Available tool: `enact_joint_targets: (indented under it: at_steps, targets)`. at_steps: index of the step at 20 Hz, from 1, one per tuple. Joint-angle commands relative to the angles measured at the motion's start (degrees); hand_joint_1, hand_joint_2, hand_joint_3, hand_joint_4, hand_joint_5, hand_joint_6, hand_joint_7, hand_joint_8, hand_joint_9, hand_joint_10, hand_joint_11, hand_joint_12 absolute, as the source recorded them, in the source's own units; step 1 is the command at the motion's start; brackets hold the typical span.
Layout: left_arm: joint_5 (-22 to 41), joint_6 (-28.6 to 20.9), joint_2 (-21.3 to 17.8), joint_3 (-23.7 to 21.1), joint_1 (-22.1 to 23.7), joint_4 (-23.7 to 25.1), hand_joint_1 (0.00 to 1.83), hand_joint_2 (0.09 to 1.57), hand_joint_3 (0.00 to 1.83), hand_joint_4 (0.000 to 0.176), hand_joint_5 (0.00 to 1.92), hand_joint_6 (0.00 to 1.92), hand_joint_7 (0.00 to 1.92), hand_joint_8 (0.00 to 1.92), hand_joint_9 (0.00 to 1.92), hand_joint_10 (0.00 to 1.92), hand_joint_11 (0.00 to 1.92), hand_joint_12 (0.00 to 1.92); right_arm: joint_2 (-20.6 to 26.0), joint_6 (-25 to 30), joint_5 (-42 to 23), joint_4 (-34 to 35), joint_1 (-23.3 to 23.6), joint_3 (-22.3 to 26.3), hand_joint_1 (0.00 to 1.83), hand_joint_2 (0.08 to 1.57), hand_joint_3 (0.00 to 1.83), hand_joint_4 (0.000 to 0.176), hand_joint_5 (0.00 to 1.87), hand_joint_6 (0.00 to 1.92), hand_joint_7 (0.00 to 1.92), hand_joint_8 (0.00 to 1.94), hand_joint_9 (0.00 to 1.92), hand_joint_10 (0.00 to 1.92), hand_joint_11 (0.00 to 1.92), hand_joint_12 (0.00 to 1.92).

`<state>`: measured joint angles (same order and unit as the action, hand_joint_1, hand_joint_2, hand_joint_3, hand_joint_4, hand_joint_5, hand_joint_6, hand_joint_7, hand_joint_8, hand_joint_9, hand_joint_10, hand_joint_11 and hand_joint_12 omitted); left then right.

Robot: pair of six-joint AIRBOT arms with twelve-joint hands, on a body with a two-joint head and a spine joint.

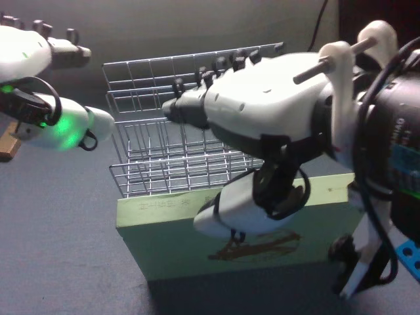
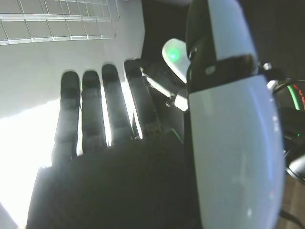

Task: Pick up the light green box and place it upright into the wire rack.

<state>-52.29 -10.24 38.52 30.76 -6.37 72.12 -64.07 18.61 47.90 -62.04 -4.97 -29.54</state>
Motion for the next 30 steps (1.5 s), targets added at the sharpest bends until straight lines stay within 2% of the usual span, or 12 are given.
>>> enact_joint_targets:
  at_steps: [1, 7, 18, 19, 22, 23, 24, 26, 27, 28, 29, 30]
  targets:
    - [1.3, -0.2, -0.1, 0.7, 0.5, 6.2, 0.18, 1.20, 0.00, 0.117, 0.15, 0.00, 0.13, 0.00, 0.16, 0.00, 0.00, 0.48, -0.6, -0.3, -1.4, -2.3, 0.1, -0.6, 0.85, 0.99, 0.00, 0.008, 0.18, 0.00, 0.16, 0.01, 0.10, 0.00, 0.00, 0.38]
    - [4.6, -0.3, -0.2, 4.2, -0.3, 6.7, 0.18, 1.20, 0.00, 0.116, 0.15, 0.00, 0.13, 0.00, 0.16, 0.00, 0.00, 0.49, -4.4, -3.5, -1.1, 4.4, -1.4, -5.0, 0.87, 0.99, 0.00, 0.007, 0.18, 0.00, 0.16, 0.00, 0.10, 0.00, 0.00, 0.39]
    - [4.8, -0.4, -2.2, 4.4, -0.9, 7.0, 0.18, 1.20, 0.00, 0.116, 0.15, 0.00, 0.15, 0.00, 0.18, 0.00, 0.00, 0.50, -6.5, -5.0, 0.2, 7.1, -3.9, -8.4, 0.87, 0.99, 0.00, 0.007, 0.17, 0.00, 0.15, 0.00, 0.10, 0.00, 0.00, 0.41]
    - [5.0, -0.4, -2.3, 4.4, -0.9, 7.0, 0.18, 1.20, 0.00, 0.116, 0.15, 0.00, 0.15, 0.00, 0.18, 0.00, 0.00, 0.48, -6.5, -5.0, 0.2, 7.2, -4.1, -8.5, 0.87, 0.99, 0.00, 0.000, 0.18, 0.00, 0.15, 0.00, 0.10, 0.00, 0.00, 0.43]
    - [5.1, -0.5, -2.3, 4.1, -0.9, 6.8, 0.18, 1.20, 0.00, 0.116, 0.15, 0.00, 0.15, 0.00, 0.18, 0.00, 0.00, 0.48, -6.6, -5.0, 0.4, 7.5, -4.5, -8.8, 0.90, 1.02, 0.01, 0.000, 0.20, 0.00, 0.18, 0.00, 0.14, 0.01, 0.00, 0.64]
    - [5.1, -0.5, -2.3, 4.0, -1.0, 6.6, 0.18, 1.20, 0.00, 0.115, 0.15, 0.00, 0.15, 0.00, 0.18, 0.00, 0.00, 0.48, -6.6, -5.0, 0.4, 7.5, -4.6, -8.8, 0.93, 1.04, 0.01, 0.000, 0.20, 0.00, 0.22, 0.01, 0.19, 0.02, 0.00, 0.79]
    - [5.1, -0.5, -2.3, 4.0, -1.0, 6.4, 0.18, 1.20, 0.00, 0.115, 0.15, 0.00, 0.15, 0.00, 0.18, 0.00, 0.00, 0.48, -6.6, -5.0, 0.4, 7.5, -4.6, -8.9, 0.93, 1.04, 0.01, 0.000, 0.20, 0.00, 0.22, 0.01, 0.19, 0.02, 0.00, 0.79]
    - [5.1, -0.5, -2.3, 3.9, -1.0, 6.3, 0.18, 1.20, 0.00, 0.113, 0.15, 0.00, 0.15, 0.00, 0.18, 0.00, 0.00, 0.48, -6.7, -5.0, 0.4, 7.5, -4.8, -9.2, 0.96, 1.06, 0.00, 0.000, 0.29, 0.01, 0.34, 0.01, 0.31, 0.02, 0.00, 1.01]
    - [5.1, -0.5, -2.3, 3.9, -1.0, 6.3, 0.18, 1.20, 0.00, 0.113, 0.15, 0.00, 0.15, 0.00, 0.18, 0.00, 0.00, 0.49, -6.7, -5.0, 0.3, 7.5, -4.9, -9.4, 1.00, 1.12, 0.01, 0.000, 0.43, 0.02, 0.51, 0.01, 0.48, 0.03, 0.13, 1.11]
    - [5.1, -0.6, -2.3, 3.9, -1.0, 6.2, 0.18, 1.20, 0.00, 0.113, 0.15, 0.00, 0.15, 0.00, 0.18, 0.00, 0.00, 0.50, -6.7, -5.0, 0.3, 7.5, -4.9, -9.5, 1.00, 1.15, 0.00, 0.000, 0.50, 0.02, 0.60, 0.01, 0.58, 0.04, 0.21, 1.12]
    - [4.9, -0.6, -2.3, 3.9, -0.9, 6.2, 0.18, 1.20, 0.00, 0.113, 0.15, 0.00, 0.15, 0.00, 0.18, 0.00, 0.00, 0.50, -6.8, -5.0, 0.2, 7.5, -5.0, -9.5, 1.00, 1.15, 0.00, 0.000, 0.50, 0.02, 0.60, 0.01, 0.58, 0.04, 0.21, 1.12]
    - [4.7, -0.7, -2.3, 3.8, -0.9, 6.1, 0.18, 1.20, 0.00, 0.113, 0.16, 0.00, 0.16, 0.00, 0.18, 0.00, 0.00, 0.50, -6.8, -5.0, 0.2, 7.4, -5.2, -9.6, 1.01, 1.16, 0.00, 0.000, 0.60, 0.02, 0.72, 0.02, 0.69, 0.06, 0.32, 1.16]
